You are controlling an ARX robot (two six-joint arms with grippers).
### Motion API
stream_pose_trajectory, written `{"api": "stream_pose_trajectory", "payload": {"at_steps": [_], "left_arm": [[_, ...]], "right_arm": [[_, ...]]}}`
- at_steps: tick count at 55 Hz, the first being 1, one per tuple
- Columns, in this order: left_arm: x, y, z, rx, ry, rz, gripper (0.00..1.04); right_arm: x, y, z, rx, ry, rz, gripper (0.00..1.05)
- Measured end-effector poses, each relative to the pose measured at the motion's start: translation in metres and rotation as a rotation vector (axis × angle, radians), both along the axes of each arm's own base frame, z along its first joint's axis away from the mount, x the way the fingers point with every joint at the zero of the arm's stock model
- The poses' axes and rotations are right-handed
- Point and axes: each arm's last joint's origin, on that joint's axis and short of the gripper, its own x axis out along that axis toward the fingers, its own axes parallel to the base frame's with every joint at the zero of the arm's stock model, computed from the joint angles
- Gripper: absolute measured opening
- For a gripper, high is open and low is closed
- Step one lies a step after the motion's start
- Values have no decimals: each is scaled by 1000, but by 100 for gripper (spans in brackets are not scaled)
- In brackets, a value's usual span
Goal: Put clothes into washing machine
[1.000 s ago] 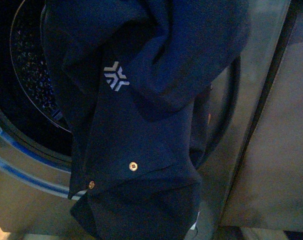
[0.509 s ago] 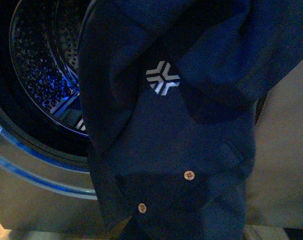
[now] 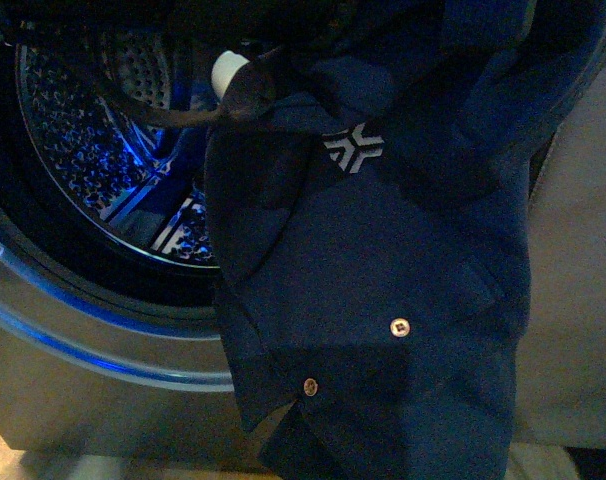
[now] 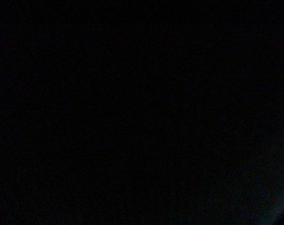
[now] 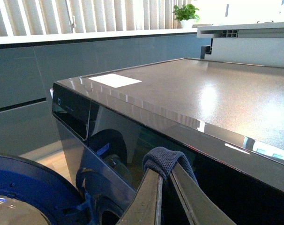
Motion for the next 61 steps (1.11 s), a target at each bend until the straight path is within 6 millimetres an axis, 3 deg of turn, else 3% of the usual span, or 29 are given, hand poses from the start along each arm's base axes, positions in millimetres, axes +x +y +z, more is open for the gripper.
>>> {"api": "stream_pose_trajectory", "payload": {"at_steps": [7,22,30,34,36,49,61], "left_arm": [[7,-1,-2,22,43,77,98],[14,0,1,23,53,251,41],[14,1,1,14,57,292,23],[14,2,2,12,53,300,16],[13,2,2,9,54,303,13],[2,8,10,-21,32,332,12],[-11,34,20,-78,22,364,12]], "right_arm": [[0,0,0,0,0,-1,3],[0,0,0,0,1,-4,3],[0,0,0,0,0,-4,3],[0,0,0,-1,-1,-5,10],[0,0,0,-1,-1,-5,19],[0,0,0,-1,-4,-1,52],[-3,-1,3,3,-12,1,95]]}}
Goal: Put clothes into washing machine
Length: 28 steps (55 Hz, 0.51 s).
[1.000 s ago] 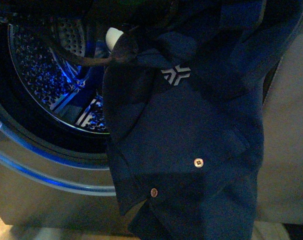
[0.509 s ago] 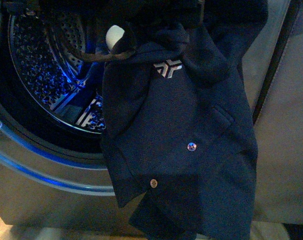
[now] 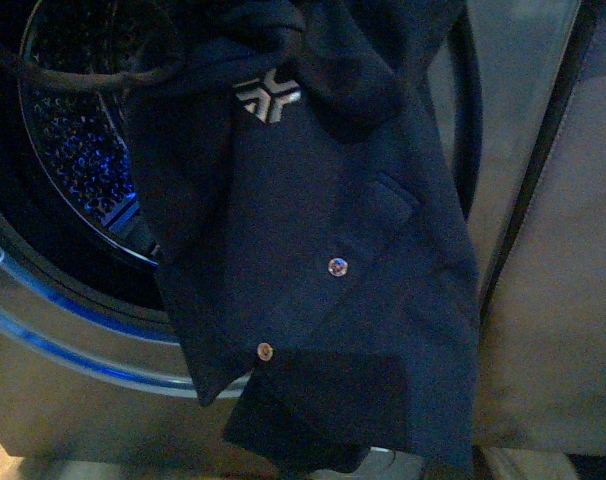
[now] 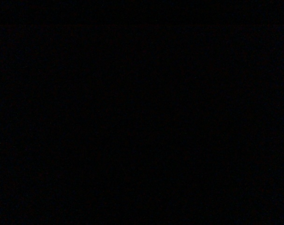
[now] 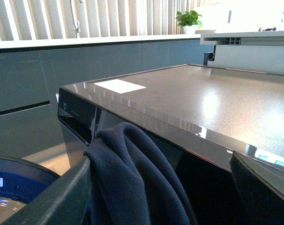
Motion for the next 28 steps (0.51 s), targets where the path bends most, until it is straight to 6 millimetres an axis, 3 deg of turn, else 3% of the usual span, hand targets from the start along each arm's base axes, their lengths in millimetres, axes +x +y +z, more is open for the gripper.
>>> {"api": "stream_pose_trajectory", "payload": {"at_steps": [3,13,28], "left_arm": [[-2,8,3,-10,-12,14,12],[-3,38,19,-58,-48,69,12],[-11,60,22,-94,-61,85,12]], "right_arm": [[0,0,0,1,0,0,99],[0,0,0,1,-1,0,97],[-1,0,0,1,-1,0,97]]}}
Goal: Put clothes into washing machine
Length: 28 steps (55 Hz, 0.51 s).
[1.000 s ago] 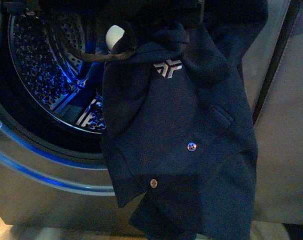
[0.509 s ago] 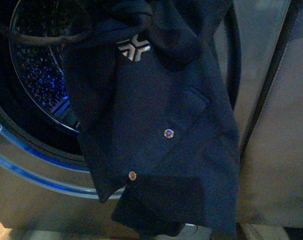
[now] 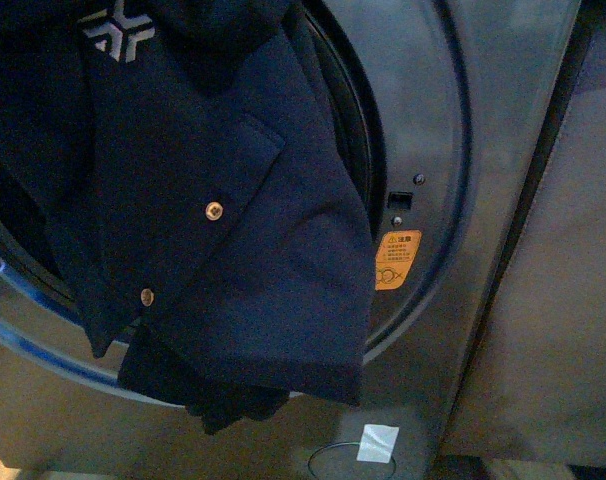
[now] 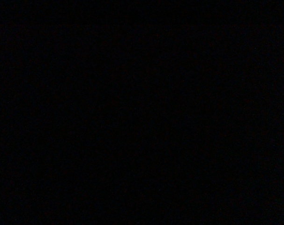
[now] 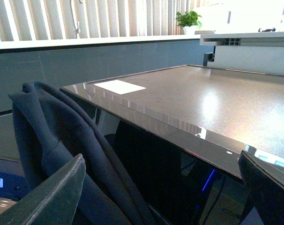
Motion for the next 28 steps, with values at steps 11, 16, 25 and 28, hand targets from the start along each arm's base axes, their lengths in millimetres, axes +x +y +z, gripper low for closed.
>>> {"api": "stream_pose_trajectory", "payload": {"at_steps": [11,16,25,28], "left_arm": [[-10,7,-17,13,24,-14,12],[-12,8,-24,25,34,-21,12],[-11,14,-36,42,42,-5,12],[-10,15,-39,45,42,0,12]], "right_arm": [[-5,0,1,33,-79,-244,97],[-14,-8,-6,41,-101,-454,97],[-50,-41,-31,41,-93,-691,97],[-63,-53,-41,41,-80,-721,97]]}}
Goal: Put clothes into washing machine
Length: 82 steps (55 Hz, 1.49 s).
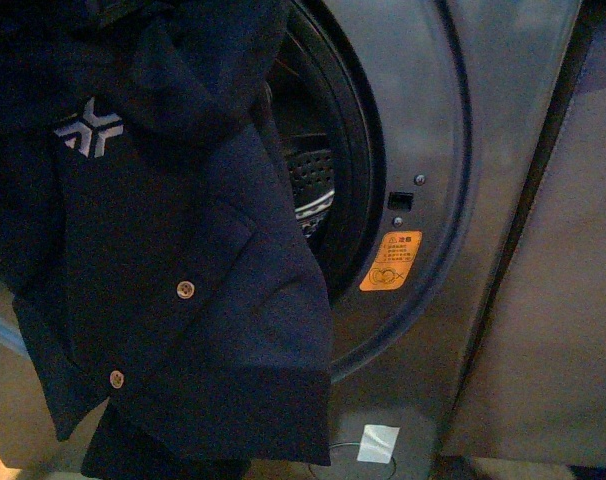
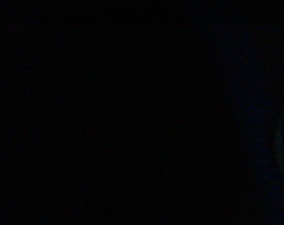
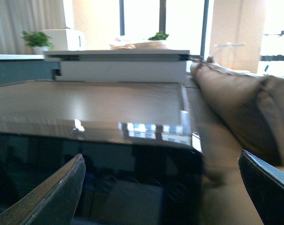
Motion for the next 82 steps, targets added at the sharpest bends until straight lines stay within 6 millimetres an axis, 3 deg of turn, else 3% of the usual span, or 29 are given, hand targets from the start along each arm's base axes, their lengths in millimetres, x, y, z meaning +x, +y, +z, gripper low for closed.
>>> {"api": "stream_pose_trajectory", "payload": {"at_steps": [14,19,34,37,41,53,65,82], "left_arm": [[2,-2,-28,27,31,-1,12],[4,-5,-41,41,54,-1,12],[16,-14,-73,78,116,12,12],[18,-15,-78,82,130,12,12],[26,-18,-90,91,162,23,12],[47,-23,-105,104,191,55,12],[92,-30,-116,121,205,111,12],[149,-32,-116,146,203,203,12]], "right_arm": [[-52,-33,-68,59,110,-72,96],[-63,-41,-98,4,211,-70,82],[-74,-63,-164,-17,254,-83,48],[-76,-66,-172,-16,252,-82,42],[-82,-72,-191,-16,248,-77,27],[-89,-81,-220,-19,259,-83,2],[-98,-90,-252,-18,260,-85,2],[-106,-102,-274,-17,263,-90,2]]}}
